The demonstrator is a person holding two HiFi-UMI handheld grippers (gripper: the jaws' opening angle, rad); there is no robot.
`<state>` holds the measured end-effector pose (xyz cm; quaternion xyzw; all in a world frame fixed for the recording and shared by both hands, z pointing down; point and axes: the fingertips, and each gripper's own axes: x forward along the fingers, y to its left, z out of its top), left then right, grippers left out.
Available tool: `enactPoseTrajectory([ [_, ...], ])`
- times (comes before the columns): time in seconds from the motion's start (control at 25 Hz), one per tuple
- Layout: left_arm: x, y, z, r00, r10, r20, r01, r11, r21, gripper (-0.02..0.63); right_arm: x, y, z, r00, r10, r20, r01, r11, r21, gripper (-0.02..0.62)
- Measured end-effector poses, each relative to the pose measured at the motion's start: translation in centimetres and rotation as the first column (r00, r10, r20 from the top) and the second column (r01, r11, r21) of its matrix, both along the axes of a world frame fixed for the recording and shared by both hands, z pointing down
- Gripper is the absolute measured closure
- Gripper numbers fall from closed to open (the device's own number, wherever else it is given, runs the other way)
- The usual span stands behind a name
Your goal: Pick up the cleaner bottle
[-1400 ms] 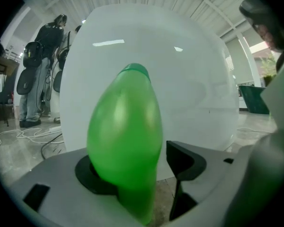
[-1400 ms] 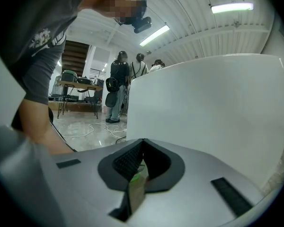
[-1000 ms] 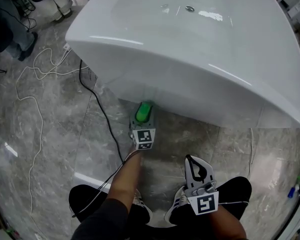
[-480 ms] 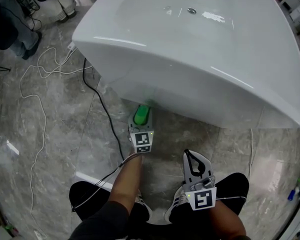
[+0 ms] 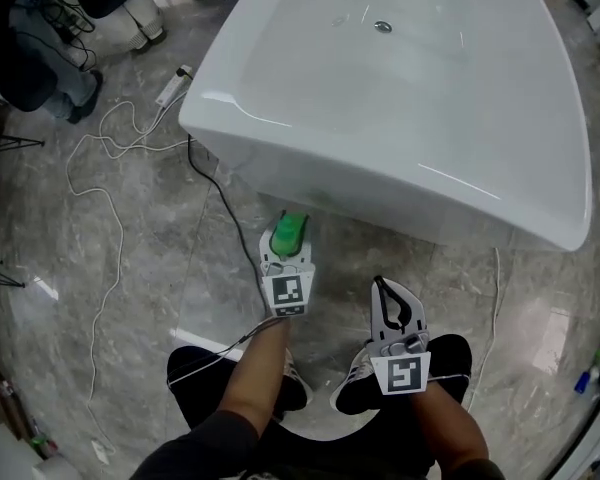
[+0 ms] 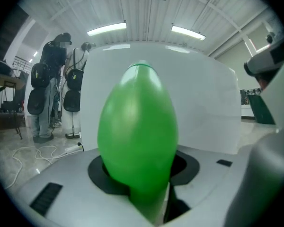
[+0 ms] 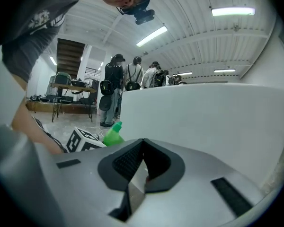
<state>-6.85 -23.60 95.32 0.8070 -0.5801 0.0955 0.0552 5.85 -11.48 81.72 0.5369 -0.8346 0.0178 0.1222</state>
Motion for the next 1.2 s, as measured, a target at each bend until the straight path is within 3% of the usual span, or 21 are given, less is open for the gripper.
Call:
enactPoseTrajectory([
  [0.32,0.1,3.4,-20.8,0.999,0.034,-0.018,-0.033,0.999,0.032,0.426,1.3,0.0,-14.6,0.997,0.070,0.036,-0.069,0.998,-0.009,0.580],
  [0.6,0.4,7.2,-39.1,0.996,0.068,-0.056,-0.068,0.998,-0.008,0.426,1.0,1.8,-29.6,0.991,0.116,0.064,-0.114,0.993,-0.021,0.580],
  [0.72,0.8,8.3,-44.5,0.996,0.076,-0.041,-0.077,0.997,-0.018,0.426,1.4,2.2,-35.2,0.991,0.120,0.063,-0.119,0.993,-0.010,0.580],
  [0.96,1.7,11.3,-55.5,0.996,0.046,-0.082,-0.052,0.996,-0.066,0.426,3.1,5.0,-45.7,0.986,0.150,0.077,-0.152,0.988,0.030,0.580],
  [1.2,4.9,13.5,-64.5,0.991,0.076,-0.113,-0.077,0.997,-0.010,0.426,6.5,7.3,-52.9,0.991,0.134,0.020,-0.135,0.984,0.115,0.580],
])
